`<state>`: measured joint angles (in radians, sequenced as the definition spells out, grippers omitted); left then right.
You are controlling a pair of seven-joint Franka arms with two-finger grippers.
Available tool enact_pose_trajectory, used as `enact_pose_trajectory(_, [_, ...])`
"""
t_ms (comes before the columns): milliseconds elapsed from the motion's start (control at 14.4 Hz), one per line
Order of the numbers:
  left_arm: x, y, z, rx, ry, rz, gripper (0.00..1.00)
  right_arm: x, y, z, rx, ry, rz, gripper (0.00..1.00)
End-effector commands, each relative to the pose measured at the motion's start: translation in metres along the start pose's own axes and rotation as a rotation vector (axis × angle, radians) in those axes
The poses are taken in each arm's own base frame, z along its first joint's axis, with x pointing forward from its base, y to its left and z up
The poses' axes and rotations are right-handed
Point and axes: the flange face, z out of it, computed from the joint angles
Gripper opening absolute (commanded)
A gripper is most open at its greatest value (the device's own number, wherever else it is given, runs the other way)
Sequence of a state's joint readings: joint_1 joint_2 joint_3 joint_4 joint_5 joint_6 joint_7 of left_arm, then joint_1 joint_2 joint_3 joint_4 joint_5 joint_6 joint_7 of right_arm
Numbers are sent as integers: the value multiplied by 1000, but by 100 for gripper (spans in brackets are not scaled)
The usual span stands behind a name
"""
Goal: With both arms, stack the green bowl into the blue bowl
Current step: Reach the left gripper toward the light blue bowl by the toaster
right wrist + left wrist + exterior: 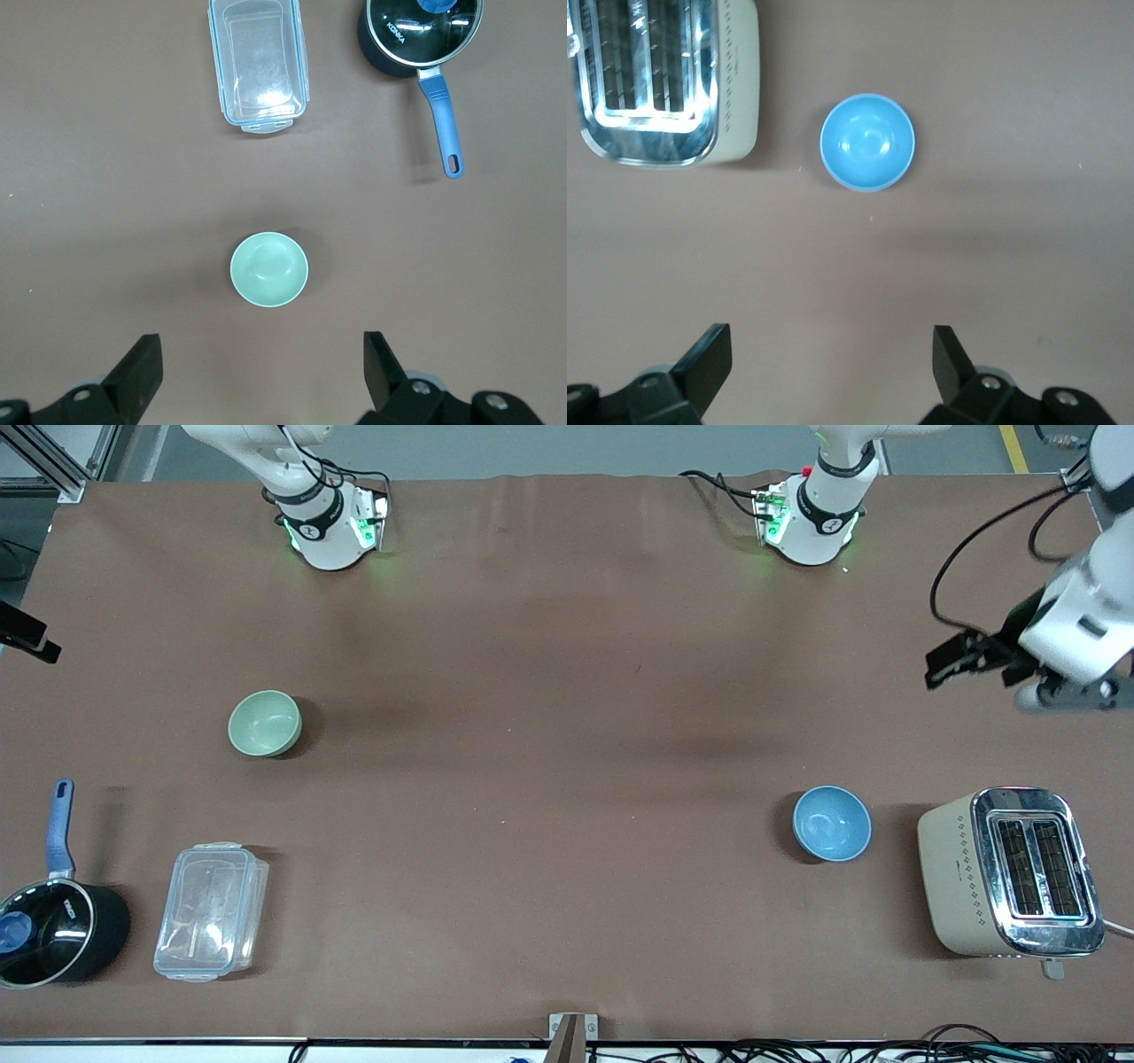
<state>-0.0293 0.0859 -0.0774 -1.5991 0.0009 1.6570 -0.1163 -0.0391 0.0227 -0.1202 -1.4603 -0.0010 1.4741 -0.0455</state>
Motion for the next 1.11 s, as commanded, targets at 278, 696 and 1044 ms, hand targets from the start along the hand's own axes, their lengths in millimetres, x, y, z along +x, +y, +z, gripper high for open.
enact_pose_trajectory(278, [53,-2,118,83,42,41,100,6,11,39,26,-13,24,100])
enact_pose_trajectory(696, [58,-23,238,86,-17,34,100,5,53,128,163,-35,19,100])
enact_pose_trajectory(1044, [66,-31,307,72,-64,24,100,-16,82,225,168,-54,-1,99])
